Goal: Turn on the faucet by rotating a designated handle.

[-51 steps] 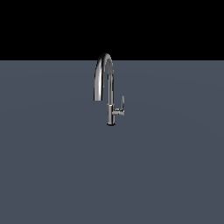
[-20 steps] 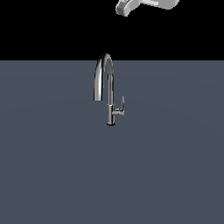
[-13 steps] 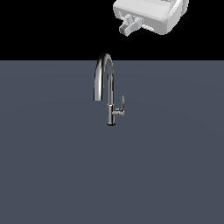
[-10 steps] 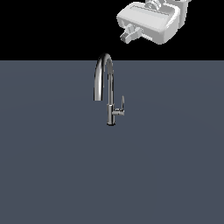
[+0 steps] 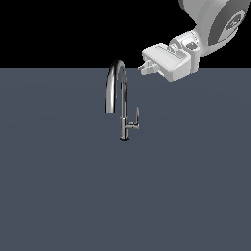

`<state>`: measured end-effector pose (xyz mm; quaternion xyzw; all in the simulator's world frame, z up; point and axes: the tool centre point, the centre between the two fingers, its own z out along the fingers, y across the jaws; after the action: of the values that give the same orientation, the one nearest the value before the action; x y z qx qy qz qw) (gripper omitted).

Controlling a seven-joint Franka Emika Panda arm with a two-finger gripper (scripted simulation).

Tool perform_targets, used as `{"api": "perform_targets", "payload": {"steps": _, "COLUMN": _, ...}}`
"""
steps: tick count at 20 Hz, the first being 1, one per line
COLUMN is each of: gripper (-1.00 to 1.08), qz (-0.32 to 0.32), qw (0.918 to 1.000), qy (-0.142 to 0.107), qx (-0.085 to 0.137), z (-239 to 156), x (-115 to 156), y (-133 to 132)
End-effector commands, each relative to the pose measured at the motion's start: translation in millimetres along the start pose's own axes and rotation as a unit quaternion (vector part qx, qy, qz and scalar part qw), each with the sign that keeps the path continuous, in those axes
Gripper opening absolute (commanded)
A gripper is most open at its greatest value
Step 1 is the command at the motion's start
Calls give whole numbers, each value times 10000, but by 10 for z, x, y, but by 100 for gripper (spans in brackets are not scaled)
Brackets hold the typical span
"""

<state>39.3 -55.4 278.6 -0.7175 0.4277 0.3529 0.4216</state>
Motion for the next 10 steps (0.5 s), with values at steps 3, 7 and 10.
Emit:
{"api": "perform_targets", "payload": {"steps": 3, "gripper": -100, "qz": 502, "qw": 9964, "qy": -438, "qx": 523, "z": 76, "x": 394, "y": -31}}
{"api": "perform_targets", "payload": {"steps": 7, "gripper": -100, "qz": 950, "qw": 9872, "qy": -821, "qx": 985, "z": 176, "x": 740, "y": -31}}
{"api": "perform_targets", "payload": {"steps": 10, "gripper": -100, "qz": 1243, "qw": 9780, "qy": -1070, "qx": 1286, "z": 260, "x": 962, "y": -20}}
